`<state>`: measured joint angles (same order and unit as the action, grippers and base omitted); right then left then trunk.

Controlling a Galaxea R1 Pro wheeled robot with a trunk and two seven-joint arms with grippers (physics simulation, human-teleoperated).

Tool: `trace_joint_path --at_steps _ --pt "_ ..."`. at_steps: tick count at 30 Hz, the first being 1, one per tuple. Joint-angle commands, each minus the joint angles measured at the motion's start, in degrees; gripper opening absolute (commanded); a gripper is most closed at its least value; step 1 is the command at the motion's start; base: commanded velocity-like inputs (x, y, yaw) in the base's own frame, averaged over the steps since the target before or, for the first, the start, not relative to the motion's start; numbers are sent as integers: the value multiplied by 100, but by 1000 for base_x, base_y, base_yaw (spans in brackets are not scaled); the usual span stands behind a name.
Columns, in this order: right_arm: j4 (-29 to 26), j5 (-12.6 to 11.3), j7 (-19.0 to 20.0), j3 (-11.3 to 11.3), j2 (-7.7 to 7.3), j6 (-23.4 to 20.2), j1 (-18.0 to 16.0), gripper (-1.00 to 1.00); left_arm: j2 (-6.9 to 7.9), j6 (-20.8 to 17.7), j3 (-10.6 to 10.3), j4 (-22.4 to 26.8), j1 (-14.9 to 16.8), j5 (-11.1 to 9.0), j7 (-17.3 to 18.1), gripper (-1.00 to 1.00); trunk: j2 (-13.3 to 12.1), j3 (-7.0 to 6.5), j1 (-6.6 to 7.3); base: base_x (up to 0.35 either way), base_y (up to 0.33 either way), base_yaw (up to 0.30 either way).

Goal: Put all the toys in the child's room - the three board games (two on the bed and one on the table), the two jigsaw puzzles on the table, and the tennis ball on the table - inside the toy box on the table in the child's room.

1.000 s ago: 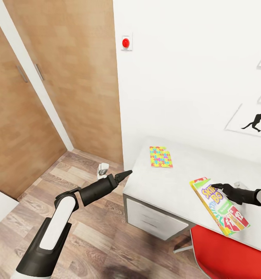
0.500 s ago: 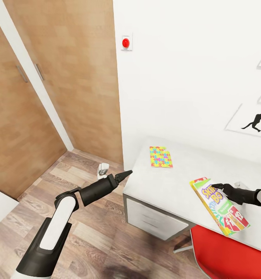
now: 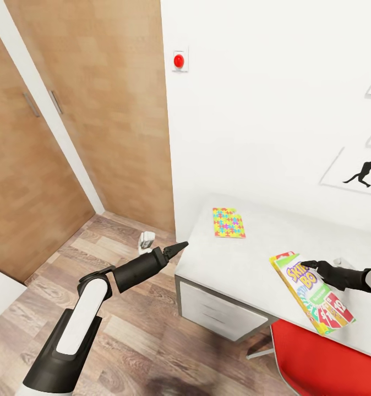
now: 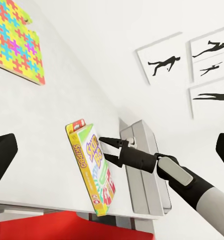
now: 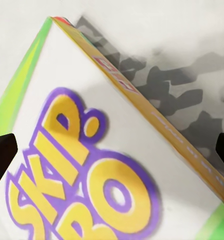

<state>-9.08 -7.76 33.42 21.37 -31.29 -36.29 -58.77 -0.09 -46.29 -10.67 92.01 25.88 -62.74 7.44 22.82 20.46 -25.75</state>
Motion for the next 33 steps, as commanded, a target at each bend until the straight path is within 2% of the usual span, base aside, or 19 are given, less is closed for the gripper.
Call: trace_joint_path --at_steps 1,17,33 --pt "-2 -59 -11 -10 -3 -45 -3 100 -1 -20 3 1 4 17 22 100 10 9 -3 0 0 0" --pt "-4 -59 -11 -18 -2 -45 -3 100 -1 -20 3 0 4 17 10 100 10 9 -3 -8 0 0" --pt "-6 -64 -11 -23 8 -45 -3 100 -1 -20 3 1 4 17 20 100 10 9 -3 -130 0 6"
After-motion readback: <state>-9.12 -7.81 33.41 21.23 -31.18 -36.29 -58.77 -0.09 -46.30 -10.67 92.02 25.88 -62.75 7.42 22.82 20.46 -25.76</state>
